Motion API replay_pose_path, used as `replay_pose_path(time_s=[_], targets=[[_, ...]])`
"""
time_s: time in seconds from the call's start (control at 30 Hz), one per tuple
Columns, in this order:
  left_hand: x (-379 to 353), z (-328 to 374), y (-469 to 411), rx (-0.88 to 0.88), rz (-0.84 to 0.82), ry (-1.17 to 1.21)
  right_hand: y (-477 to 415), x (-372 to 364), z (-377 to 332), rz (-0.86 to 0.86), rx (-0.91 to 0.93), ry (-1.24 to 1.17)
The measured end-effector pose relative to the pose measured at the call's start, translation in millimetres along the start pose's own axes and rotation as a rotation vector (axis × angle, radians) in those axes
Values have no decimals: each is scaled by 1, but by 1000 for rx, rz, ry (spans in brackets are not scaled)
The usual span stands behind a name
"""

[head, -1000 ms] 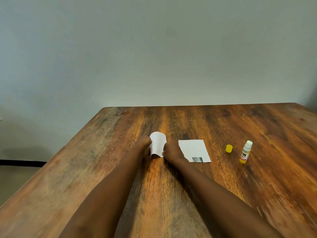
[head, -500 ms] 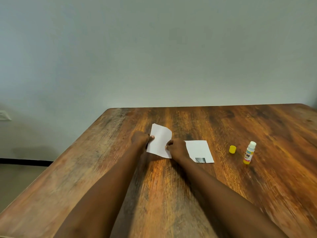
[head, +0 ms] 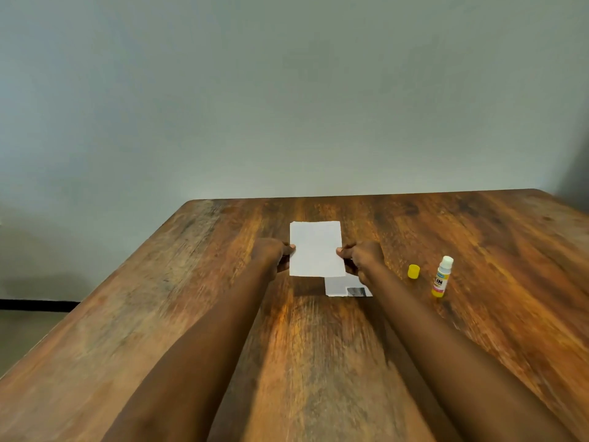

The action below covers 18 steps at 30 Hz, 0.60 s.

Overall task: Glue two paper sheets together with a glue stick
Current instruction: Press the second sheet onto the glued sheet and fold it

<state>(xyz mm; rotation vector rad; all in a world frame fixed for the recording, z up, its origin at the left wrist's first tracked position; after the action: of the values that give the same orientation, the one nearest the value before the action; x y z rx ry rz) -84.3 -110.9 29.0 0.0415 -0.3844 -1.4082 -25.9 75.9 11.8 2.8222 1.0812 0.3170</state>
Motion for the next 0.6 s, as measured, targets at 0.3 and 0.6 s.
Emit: replay_pose_path(time_s=[0.3, 0.6], targets=[[-45, -11, 11, -21, -31, -172, -27, 42, 6, 53, 59, 274], [-61, -13, 20, -53, -34, -232, -33, 49, 14, 88, 101, 384]])
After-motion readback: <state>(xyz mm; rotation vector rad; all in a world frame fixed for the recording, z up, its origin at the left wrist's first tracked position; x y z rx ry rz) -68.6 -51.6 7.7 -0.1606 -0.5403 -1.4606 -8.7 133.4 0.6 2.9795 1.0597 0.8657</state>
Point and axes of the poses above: each hand's wrist, its own y-axis away from the middle knuckle, its own x-axis out of the back of the hand, z = x × y, the point moved 4 cm from there along -y, towards the middle knuckle, and after that the axes turned 14 degrees about z, right-handed, at the moved point
